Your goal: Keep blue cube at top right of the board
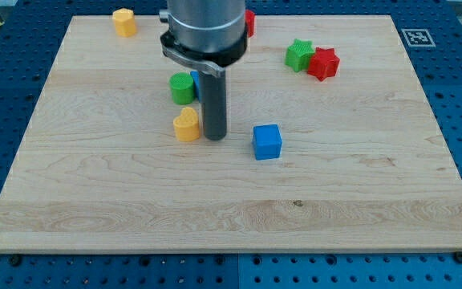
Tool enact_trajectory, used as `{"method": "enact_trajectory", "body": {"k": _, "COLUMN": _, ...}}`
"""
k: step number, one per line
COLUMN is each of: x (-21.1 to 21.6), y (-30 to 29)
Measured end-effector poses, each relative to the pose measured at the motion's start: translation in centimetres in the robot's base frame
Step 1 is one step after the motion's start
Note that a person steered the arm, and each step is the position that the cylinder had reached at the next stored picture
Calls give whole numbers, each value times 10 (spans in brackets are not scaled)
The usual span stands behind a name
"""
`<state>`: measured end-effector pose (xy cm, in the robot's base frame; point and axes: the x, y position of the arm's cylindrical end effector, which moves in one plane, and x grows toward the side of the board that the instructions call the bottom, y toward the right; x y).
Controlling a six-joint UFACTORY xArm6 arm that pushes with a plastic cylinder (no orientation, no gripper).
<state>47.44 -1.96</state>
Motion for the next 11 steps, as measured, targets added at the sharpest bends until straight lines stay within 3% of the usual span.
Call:
{"method": "enact_trajectory", "body": {"k": 2, "x": 6, "y": 119}}
{"method": "enact_trajectory", "body": {"k": 4, "x": 62, "y": 101}}
{"method": "enact_trajectory", "body": {"k": 5, "x": 55, "y": 153}}
{"method": "enact_trajectory", "body": {"k": 6, "x": -8, "y": 209}}
{"method": "enact_trajectory", "body": {"k": 7, "x": -39, "y": 225}}
{"method": "enact_trajectory", "body": {"k": 9, "x": 46, "y": 217}}
{"method": "enact_trajectory", "body": {"k": 10, "x": 41, "y": 185}}
{"method": "enact_trajectory", "body": {"k": 11, "x": -25, "y": 210}}
